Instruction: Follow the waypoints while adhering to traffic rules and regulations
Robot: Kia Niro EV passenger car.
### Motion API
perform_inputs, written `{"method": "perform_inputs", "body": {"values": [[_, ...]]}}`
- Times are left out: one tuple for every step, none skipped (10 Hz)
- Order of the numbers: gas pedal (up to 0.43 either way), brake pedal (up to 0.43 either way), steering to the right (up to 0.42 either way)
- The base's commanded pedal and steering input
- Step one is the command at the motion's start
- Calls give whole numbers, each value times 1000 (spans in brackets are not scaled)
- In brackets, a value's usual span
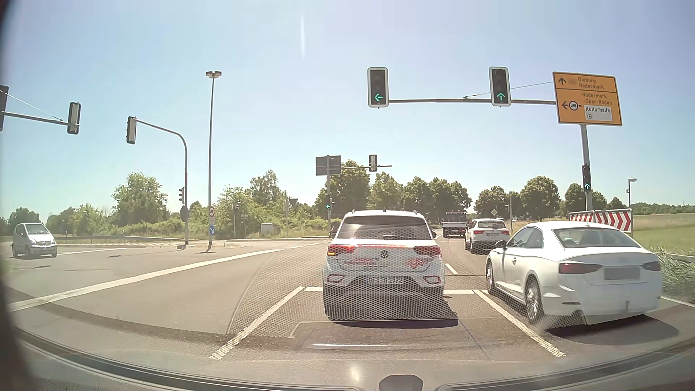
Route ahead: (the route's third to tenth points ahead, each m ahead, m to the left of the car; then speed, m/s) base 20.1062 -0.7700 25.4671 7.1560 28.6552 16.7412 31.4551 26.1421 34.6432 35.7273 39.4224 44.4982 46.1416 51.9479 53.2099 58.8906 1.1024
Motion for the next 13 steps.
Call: {"method": "perform_inputs", "body": {"values": [[260,30,29],[268,30,28],[280,30,28],[280,30,29],[280,30,28],[280,30,28],[280,30,28],[280,30,28],[280,30,27],[280,30,27],[280,30,24],[280,30,21],[280,30,19]]}}
